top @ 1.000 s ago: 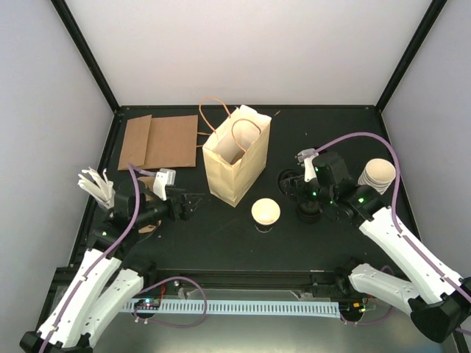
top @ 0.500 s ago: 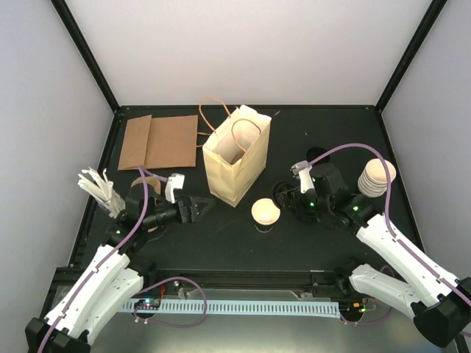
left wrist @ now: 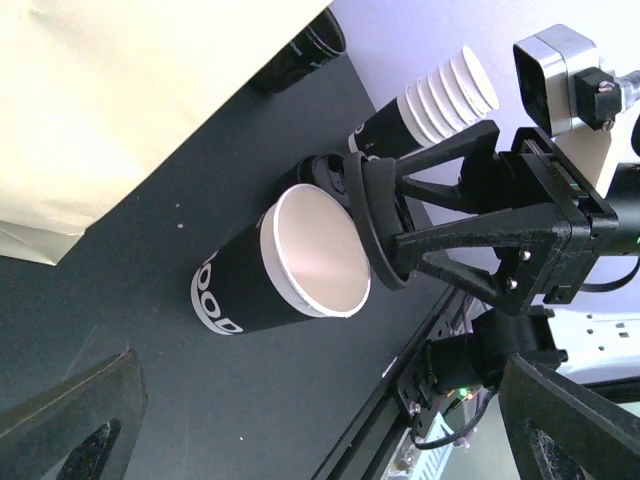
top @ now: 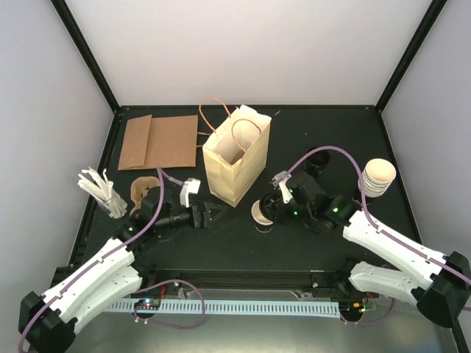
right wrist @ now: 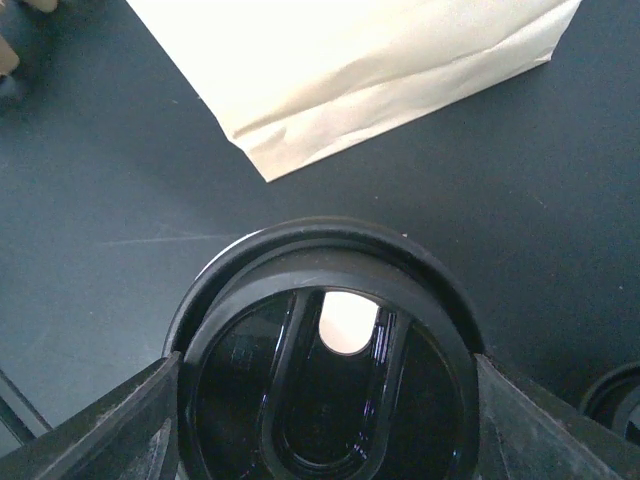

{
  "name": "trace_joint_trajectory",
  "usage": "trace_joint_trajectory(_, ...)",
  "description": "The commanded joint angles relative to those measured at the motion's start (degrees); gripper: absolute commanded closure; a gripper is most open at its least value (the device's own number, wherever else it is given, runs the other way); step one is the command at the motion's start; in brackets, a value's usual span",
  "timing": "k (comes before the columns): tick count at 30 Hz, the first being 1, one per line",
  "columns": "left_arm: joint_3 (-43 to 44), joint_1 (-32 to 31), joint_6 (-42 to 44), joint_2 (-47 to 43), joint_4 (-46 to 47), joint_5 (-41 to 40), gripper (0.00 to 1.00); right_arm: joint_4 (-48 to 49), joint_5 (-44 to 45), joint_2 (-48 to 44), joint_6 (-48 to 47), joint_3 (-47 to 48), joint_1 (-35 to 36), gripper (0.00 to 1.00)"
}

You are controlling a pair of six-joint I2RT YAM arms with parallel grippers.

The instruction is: Pack the takeout coffee

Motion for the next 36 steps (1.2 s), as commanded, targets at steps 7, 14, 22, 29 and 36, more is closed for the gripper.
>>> trace_joint_trajectory(7, 1.4, -4.59, -0.37, 5.61, 6.14, -5.6, 0.01, 1.95, 6.39, -0.26, 2.46, -0.31, 4.68, 0.37)
trace_joint_trajectory(14, 2.43, -5.94, -0.01, 7.37, 6.36, -6.28, 0.03, 3.01, 8.15, 2.75, 2.14, -0.12, 6.26, 0.37)
trace_joint_trajectory(22, 2.69, -6.41, -0.53, 8.68, 6.77, -5.98, 0.04, 3.78, 8.92, 4.48, 1.77, 0.01, 7.56, 0.37)
trace_joint_trajectory(29, 3.0, -6.86, -0.56, 10.31, 7.71, -5.31, 0.04, 4.12, 9.28, 6.12, 1.76, 0.03, 8.46, 0.36)
trace_joint_trajectory(36, 3.39, -7.33, -0.68, 12.01, 8.31, -5.13, 0.05, 3.95, 10.12, 7.89, 1.52, 0.41, 9.22, 0.36)
